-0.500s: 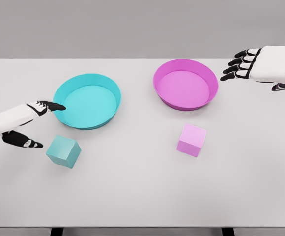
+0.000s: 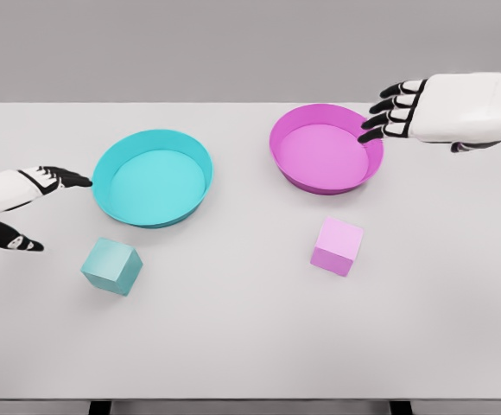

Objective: Place the blocks in the corresponding plates according to their colors

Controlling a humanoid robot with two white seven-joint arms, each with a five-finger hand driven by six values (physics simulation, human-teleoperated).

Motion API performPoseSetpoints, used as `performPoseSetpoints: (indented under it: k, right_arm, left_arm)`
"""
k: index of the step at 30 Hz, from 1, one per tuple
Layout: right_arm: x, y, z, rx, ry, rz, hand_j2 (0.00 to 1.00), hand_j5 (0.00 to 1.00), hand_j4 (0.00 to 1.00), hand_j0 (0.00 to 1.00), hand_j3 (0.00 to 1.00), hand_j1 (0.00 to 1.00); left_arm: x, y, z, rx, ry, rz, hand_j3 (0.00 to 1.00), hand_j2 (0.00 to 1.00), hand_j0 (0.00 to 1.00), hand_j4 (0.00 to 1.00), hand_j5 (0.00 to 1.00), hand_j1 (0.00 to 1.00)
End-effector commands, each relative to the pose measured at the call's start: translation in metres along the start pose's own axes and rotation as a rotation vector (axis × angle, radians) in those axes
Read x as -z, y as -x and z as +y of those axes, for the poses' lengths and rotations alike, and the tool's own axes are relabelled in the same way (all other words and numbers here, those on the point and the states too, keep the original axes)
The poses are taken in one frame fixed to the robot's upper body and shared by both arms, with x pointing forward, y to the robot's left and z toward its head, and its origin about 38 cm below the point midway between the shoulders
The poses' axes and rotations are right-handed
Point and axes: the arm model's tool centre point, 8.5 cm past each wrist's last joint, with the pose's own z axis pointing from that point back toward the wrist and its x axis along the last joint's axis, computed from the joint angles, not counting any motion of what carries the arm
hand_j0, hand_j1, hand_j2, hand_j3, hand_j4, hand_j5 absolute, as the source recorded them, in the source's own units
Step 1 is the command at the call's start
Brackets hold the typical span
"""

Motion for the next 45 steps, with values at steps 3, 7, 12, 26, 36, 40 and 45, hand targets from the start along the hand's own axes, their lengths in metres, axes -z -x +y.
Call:
performPoseSetpoints:
  k: [3,7,12,26,36,40,45]
  right_arm:
    - [0.020,-0.013,0.020,0.030,-0.058,-0.066,1.00,1.00,1.00,1.00,1.00,1.00]
    - [0.043,-0.024,0.020,0.015,-0.087,-0.137,1.00,1.00,1.00,1.00,1.00,1.00]
    - [0.056,-0.034,0.027,0.025,-0.107,-0.182,1.00,1.00,1.00,1.00,1.00,1.00]
    - [0.093,-0.060,0.038,0.023,-0.139,-0.295,1.00,1.00,1.00,1.00,1.00,1.00]
    - [0.100,-0.062,0.045,-0.002,-0.172,-0.295,1.00,1.00,1.00,1.00,1.00,1.00]
    - [0.111,-0.069,0.049,-0.042,-0.200,-0.313,1.00,1.00,1.00,1.00,1.00,1.00]
    - [0.110,-0.067,0.044,-0.053,-0.192,-0.306,1.00,1.00,1.00,1.00,1.00,1.00]
  left_arm:
    - [-0.003,-0.023,0.019,0.099,0.045,-0.037,1.00,1.00,1.00,1.00,1.00,1.00]
    - [-0.006,-0.030,0.029,0.168,0.076,-0.032,1.00,1.00,1.00,1.00,1.00,1.00]
    - [0.005,-0.040,0.016,0.167,0.111,-0.074,1.00,1.00,1.00,1.00,1.00,1.00]
    - [0.035,-0.072,0.034,0.159,0.204,-0.244,1.00,1.00,1.00,1.00,1.00,1.00]
    - [0.022,-0.070,0.019,0.011,0.244,-0.266,1.00,1.00,1.00,1.00,1.00,1.00]
    - [0.026,-0.072,0.010,-0.024,0.252,-0.284,1.00,1.00,1.00,1.00,1.00,1.00]
    - [0.033,-0.075,-0.005,-0.059,0.258,-0.308,1.00,1.00,1.00,1.00,1.00,1.00]
